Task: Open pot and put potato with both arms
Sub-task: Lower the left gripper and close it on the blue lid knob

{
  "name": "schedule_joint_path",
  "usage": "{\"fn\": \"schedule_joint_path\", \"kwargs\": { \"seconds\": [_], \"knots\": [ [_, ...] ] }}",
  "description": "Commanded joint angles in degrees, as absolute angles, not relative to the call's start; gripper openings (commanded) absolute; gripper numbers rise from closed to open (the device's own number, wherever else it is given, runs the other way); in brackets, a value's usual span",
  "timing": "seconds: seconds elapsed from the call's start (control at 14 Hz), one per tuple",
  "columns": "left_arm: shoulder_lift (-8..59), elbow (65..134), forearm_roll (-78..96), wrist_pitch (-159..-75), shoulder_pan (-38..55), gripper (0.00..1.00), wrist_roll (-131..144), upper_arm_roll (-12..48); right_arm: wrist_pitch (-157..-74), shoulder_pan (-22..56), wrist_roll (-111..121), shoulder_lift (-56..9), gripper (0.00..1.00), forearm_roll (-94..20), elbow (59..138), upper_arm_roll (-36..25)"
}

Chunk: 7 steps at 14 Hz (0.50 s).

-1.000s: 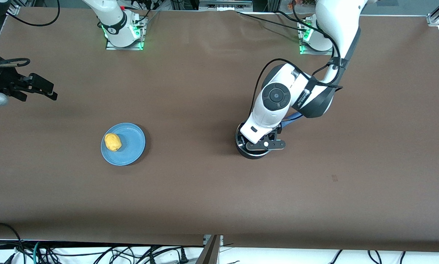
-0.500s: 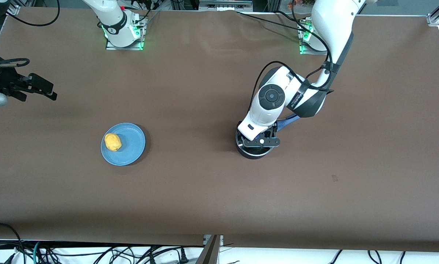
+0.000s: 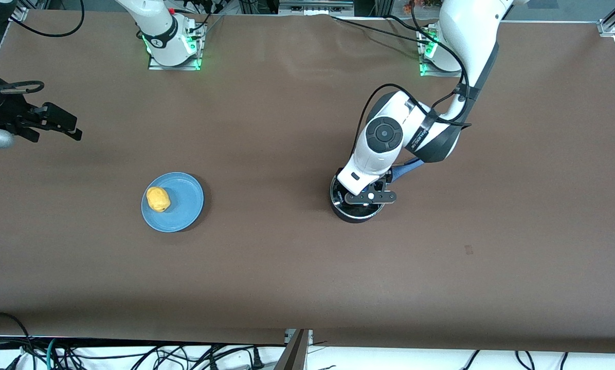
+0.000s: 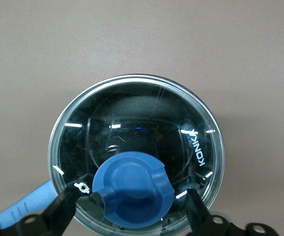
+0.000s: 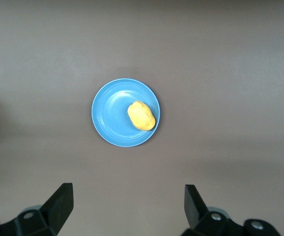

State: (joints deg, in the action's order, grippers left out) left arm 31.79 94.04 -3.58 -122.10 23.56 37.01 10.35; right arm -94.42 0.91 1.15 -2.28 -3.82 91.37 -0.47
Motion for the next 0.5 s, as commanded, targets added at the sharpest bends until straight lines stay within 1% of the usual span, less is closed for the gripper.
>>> {"fn": "schedule_joint_path", "kwargs": {
  "seconds": [0.0,0.43],
  "knots": [
    [29.7,96.3,-4.0,-123.1,22.9,0.93,37.7,10.8,-94.3,0.7,1.5,-2.5,1.0,-4.6,90.4,-0.4],
    [30.9,95.7,-3.9,-124.9,22.9,0.95,41.9,10.8,-94.0,0.7,1.7,-2.5,1.0,-4.6,90.4,-0.4]
  ]
}}
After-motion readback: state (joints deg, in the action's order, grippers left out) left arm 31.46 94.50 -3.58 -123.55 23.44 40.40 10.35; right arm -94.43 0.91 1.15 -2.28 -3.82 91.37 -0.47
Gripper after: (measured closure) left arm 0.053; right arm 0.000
